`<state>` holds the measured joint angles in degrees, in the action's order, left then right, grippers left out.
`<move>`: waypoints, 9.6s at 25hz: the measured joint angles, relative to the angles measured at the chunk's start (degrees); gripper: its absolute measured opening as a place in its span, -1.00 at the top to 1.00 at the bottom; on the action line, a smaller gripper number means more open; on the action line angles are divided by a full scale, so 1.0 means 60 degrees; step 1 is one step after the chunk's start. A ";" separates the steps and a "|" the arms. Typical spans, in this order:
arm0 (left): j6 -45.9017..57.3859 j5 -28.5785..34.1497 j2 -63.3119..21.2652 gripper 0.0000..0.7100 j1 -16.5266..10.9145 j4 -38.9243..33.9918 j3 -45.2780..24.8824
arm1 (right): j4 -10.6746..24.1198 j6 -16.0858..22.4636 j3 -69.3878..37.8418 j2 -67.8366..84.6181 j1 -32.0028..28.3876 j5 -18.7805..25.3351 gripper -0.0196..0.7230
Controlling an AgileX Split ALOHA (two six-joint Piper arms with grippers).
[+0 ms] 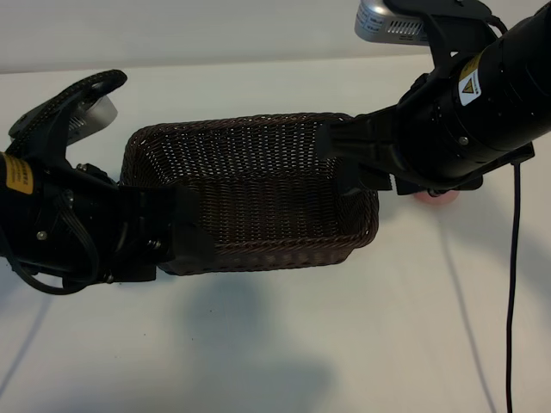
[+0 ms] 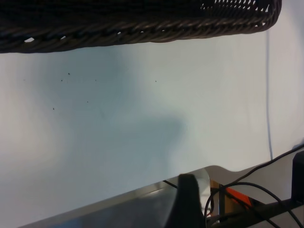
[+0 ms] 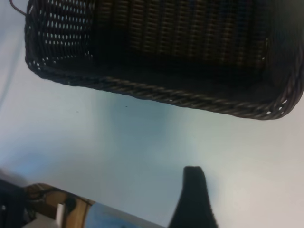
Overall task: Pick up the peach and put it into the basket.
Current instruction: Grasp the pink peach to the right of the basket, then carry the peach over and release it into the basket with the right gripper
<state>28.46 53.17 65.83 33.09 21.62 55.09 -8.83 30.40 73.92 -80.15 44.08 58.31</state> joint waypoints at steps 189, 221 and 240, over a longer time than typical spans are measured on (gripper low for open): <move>-0.0211 -0.0892 0.0850 -0.59 0.0000 0.0314 0.0000 | 0.1138 -0.3442 -0.0018 -0.4299 -0.3727 -0.2470 0.84; -0.0188 -0.0892 0.0850 -0.59 0.0000 0.0297 0.0000 | -0.2690 -0.6426 0.0676 -0.3722 -0.1529 -0.2236 0.84; -0.0188 -0.0884 0.0850 -0.59 0.0000 0.0297 0.0000 | -0.3201 -0.7095 0.0754 -0.4921 -0.1443 -0.2209 -0.02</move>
<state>27.34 47.87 70.93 33.09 23.40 55.09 -28.04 -12.17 78.44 -109.67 35.42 45.05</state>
